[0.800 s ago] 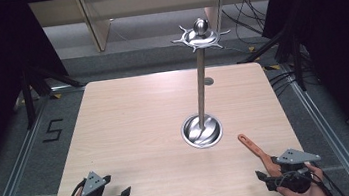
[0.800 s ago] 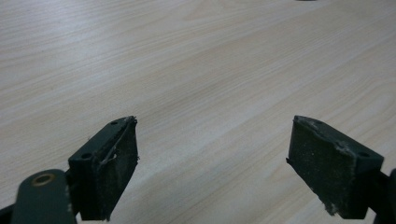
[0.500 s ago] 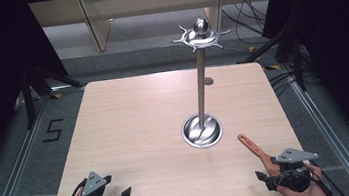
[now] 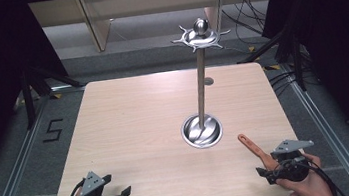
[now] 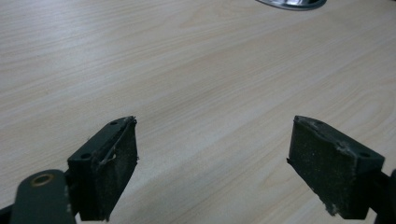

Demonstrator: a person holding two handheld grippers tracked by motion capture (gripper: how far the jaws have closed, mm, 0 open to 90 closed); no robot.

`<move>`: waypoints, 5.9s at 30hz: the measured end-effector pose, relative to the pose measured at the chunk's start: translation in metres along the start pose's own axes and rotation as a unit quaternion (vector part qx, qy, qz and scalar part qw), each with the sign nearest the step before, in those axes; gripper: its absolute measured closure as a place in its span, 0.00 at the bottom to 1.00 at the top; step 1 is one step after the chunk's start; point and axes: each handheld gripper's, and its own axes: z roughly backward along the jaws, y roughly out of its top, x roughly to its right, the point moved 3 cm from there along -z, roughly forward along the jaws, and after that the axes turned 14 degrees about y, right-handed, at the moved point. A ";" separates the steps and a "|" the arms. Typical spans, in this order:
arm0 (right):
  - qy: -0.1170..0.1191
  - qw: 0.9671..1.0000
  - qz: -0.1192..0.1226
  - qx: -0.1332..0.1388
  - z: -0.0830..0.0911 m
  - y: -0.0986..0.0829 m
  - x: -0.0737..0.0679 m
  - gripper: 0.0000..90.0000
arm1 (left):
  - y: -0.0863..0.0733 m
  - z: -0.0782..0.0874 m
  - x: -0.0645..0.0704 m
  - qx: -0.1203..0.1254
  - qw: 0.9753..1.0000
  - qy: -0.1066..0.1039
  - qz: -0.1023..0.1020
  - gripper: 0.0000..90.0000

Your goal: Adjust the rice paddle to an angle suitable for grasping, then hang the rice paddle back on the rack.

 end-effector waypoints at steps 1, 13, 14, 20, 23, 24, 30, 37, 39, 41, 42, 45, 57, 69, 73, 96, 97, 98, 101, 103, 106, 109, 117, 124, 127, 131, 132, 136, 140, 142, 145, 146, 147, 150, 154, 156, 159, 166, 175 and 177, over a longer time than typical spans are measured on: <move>-0.011 1.000 0.014 0.005 -0.002 0.002 0.003 0.27 | -0.001 0.000 0.000 -0.003 1.000 0.000 -0.001 0.16; -0.035 0.994 0.022 -0.103 -0.021 0.035 0.031 0.49 | -0.002 -0.002 -0.002 -0.010 1.000 0.000 -0.005 0.16; -0.031 0.993 0.015 -0.110 -0.024 0.037 0.032 0.51 | -0.002 -0.002 -0.002 -0.010 1.000 0.000 -0.005 0.16; -0.021 0.990 0.011 -0.142 -0.033 0.050 0.040 0.58 | -0.002 -0.002 -0.002 -0.010 1.000 -0.003 -0.004 0.16; -0.012 0.987 0.005 -0.161 -0.037 0.055 0.042 0.61 | -0.002 -0.002 -0.002 -0.010 1.000 -0.003 -0.005 0.16; -0.021 0.986 0.007 -0.165 -0.037 0.056 0.044 0.62 | -0.002 -0.002 -0.002 -0.010 1.000 -0.004 -0.005 0.16; -0.016 0.982 -0.016 -0.190 -0.040 0.062 0.045 0.68 | -0.002 -0.002 -0.001 -0.009 1.000 -0.005 -0.003 0.16; -0.014 0.979 -0.009 -0.202 -0.047 0.065 0.051 0.72 | -0.001 -0.002 -0.001 -0.008 1.000 -0.010 -0.005 0.16; -0.015 0.978 -0.010 -0.207 -0.049 0.066 0.052 0.72 | -0.001 -0.002 -0.001 -0.006 1.000 -0.011 -0.006 0.16; -0.017 0.977 -0.008 -0.214 -0.050 0.067 0.053 0.72 | -0.002 -0.002 0.000 -0.008 1.000 -0.010 0.001 0.16; -0.013 0.976 -0.006 -0.217 -0.052 0.068 0.054 0.72 | -0.002 -0.002 0.000 -0.008 1.000 -0.010 0.003 0.16; -0.013 0.972 -0.024 -0.233 -0.053 0.071 0.054 0.72 | -0.002 -0.002 0.000 -0.008 1.000 -0.012 0.001 0.16; -0.014 0.955 -0.026 -0.294 -0.063 0.078 0.055 0.73 | -0.002 -0.001 0.000 -0.009 1.000 -0.012 0.000 0.16; -0.017 0.947 -0.043 -0.318 -0.066 0.083 0.052 0.74 | -0.002 -0.001 -0.001 -0.009 1.000 -0.024 0.007 0.16; -0.013 0.952 -0.029 -0.305 -0.063 0.081 0.053 0.74 | -0.002 -0.001 -0.002 -0.004 1.000 -0.022 0.015 0.16; 0.022 0.995 0.010 -0.097 0.015 0.090 0.030 0.74 | -0.002 -0.001 -0.002 -0.008 1.000 -0.023 0.012 0.16; 0.024 0.996 0.010 -0.089 0.017 0.091 0.029 0.74 | -0.002 -0.001 -0.001 -0.005 1.000 -0.023 0.017 0.16; 0.025 0.997 0.015 -0.075 0.020 0.093 0.028 0.74 | -0.002 -0.001 -0.001 -0.007 1.000 -0.020 0.018 0.16; 0.034 0.998 0.025 -0.039 0.029 0.097 0.026 0.74 | -0.002 -0.001 -0.001 -0.008 1.000 -0.021 0.018 0.16; 0.037 0.999 0.034 -0.012 0.034 0.101 0.025 0.74 | -0.002 -0.001 -0.001 -0.007 1.000 -0.021 0.018 0.16; 0.040 0.998 0.043 0.009 0.041 0.105 0.022 0.74 | -0.002 -0.001 -0.001 -0.007 1.000 -0.021 0.019 0.16; 0.047 0.997 0.038 0.043 0.047 0.109 0.015 0.74 | -0.002 -0.001 -0.002 -0.004 1.000 -0.024 0.009 0.16; 0.051 0.993 0.064 0.082 0.052 0.118 0.007 0.74 | -0.002 0.000 -0.001 -0.007 1.000 -0.020 0.018 0.16; 0.054 0.991 0.084 0.094 0.056 0.126 -0.002 0.74 | -0.003 -0.001 0.000 -0.009 1.000 -0.026 0.014 0.16; 0.061 0.987 0.104 0.110 0.059 0.129 -0.001 0.74 | -0.002 -0.001 -0.001 -0.006 1.000 -0.027 0.014 0.16; 0.071 0.983 0.109 0.129 0.063 0.129 -0.001 0.74 | -0.002 -0.001 0.001 -0.012 1.000 -0.027 0.009 0.16; 0.071 0.983 0.109 0.129 0.063 0.129 -0.001 0.74 | -0.002 -0.001 0.001 -0.012 1.000 -0.027 0.009 0.16; 0.083 0.983 0.092 0.136 0.063 0.127 0.001 0.74 | -0.002 -0.001 0.001 -0.013 0.999 -0.029 0.008 0.16; 0.074 0.981 0.089 0.156 0.064 0.128 0.001 0.74 | -0.002 -0.002 0.002 -0.010 1.000 -0.026 0.009 0.16; 0.079 0.981 0.088 0.153 0.068 0.129 -0.001 0.74 | -0.001 -0.001 0.002 -0.011 0.999 -0.030 0.001 0.16; 0.070 0.978 0.108 0.167 0.074 0.132 -0.002 0.74 | -0.002 -0.001 0.002 -0.013 0.999 -0.030 0.003 0.16; 0.068 0.977 0.106 0.172 0.076 0.132 -0.003 0.74 | -0.002 -0.001 0.002 -0.013 0.999 -0.031 0.004 0.16; 0.067 0.975 0.098 0.185 0.076 0.133 -0.006 0.74 | -0.001 -0.002 0.002 -0.012 0.999 -0.031 0.005 0.16; 0.066 0.973 0.111 0.191 0.082 0.135 -0.009 0.74 | -0.001 -0.002 0.003 -0.013 1.000 -0.027 0.009 0.16; 0.067 0.971 0.111 0.203 0.089 0.137 -0.013 0.74 | -0.001 -0.002 0.003 -0.010 0.999 -0.028 0.012 0.16; 0.065 0.968 0.123 0.208 0.093 0.139 -0.014 0.74 | -0.002 -0.001 0.002 -0.012 0.999 -0.028 0.008 0.16; 0.065 0.967 0.123 0.215 0.096 0.140 -0.016 0.74 | -0.002 -0.001 0.001 -0.014 1.000 -0.024 0.013 0.16; 0.055 0.961 0.131 0.237 0.103 0.149 -0.018 0.74 | -0.002 -0.001 0.000 -0.018 1.000 -0.024 -0.003 0.16; 0.056 0.955 0.146 0.251 0.113 0.162 -0.031 0.74 | -0.004 0.000 -0.002 -0.014 1.000 -0.017 0.008 0.16; 0.058 0.956 0.148 0.248 0.113 0.163 -0.032 0.74 | -0.004 0.000 -0.001 -0.013 1.000 -0.016 0.012 0.16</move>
